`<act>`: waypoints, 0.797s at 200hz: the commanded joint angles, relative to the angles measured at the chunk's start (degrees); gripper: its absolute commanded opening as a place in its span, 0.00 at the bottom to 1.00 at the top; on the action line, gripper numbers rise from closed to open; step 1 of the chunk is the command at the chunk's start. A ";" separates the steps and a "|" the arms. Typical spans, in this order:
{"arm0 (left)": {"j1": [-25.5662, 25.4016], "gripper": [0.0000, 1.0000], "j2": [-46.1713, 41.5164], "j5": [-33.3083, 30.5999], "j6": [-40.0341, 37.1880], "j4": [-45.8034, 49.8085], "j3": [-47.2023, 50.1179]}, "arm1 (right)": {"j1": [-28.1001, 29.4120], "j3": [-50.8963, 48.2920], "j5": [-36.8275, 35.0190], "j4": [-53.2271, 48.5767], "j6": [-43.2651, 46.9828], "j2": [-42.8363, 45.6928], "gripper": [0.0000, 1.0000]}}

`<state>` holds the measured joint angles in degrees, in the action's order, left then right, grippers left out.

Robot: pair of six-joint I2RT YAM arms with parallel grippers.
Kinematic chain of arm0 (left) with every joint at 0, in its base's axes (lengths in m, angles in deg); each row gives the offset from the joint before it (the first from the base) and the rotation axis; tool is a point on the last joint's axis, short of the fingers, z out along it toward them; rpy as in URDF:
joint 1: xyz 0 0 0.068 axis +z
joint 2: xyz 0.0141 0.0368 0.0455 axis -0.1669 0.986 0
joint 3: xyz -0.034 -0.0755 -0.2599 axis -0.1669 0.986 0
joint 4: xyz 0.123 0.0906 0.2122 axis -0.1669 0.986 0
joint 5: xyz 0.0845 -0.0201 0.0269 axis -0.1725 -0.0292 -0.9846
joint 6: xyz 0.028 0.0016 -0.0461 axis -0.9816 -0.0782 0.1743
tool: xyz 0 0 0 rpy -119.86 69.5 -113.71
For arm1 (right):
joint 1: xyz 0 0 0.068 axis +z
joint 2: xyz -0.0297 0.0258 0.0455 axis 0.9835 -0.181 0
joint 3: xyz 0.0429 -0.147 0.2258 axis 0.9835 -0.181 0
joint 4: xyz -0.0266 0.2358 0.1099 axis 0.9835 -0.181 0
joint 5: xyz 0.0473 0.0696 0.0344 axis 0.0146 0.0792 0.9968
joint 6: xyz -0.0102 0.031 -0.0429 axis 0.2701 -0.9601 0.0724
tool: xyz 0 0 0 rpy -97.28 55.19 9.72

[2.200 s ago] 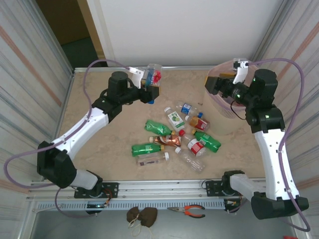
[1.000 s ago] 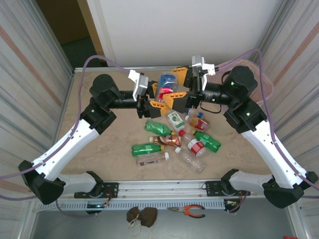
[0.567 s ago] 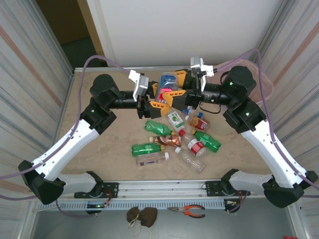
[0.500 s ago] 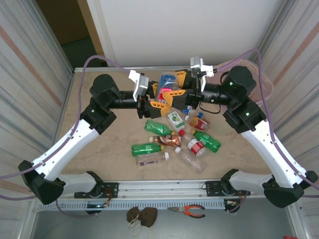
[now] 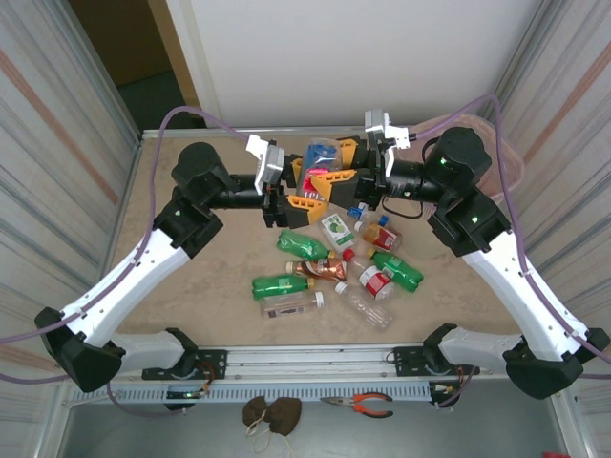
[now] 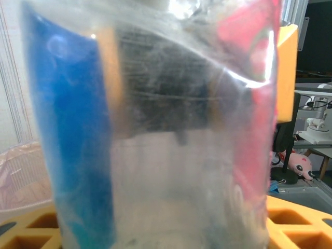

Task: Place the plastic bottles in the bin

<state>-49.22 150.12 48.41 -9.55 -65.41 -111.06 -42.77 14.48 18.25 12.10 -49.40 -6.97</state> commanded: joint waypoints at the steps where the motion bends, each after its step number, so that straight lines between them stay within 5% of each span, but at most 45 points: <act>1: -0.43 0.69 -2.77 -1.89 -1.36 -0.58 0.27 | 0.18 1.56 -3.15 -0.72 2.14 1.66 0.46; 66: -0.30 0.84 -7.60 -11.06 -7.73 7.79 3.23 | -5.05 4.92 -15.39 -12.88 9.11 2.91 0.46; 159: 0.11 0.83 -11.26 -19.11 -10.72 15.14 6.73 | -30.00 11.75 -36.19 -30.93 10.45 -2.90 0.41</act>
<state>-49.38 140.53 31.28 -18.47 -51.71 -104.94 -67.82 23.55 -10.30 -12.45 -40.16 -7.50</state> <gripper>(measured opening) 0.830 0.454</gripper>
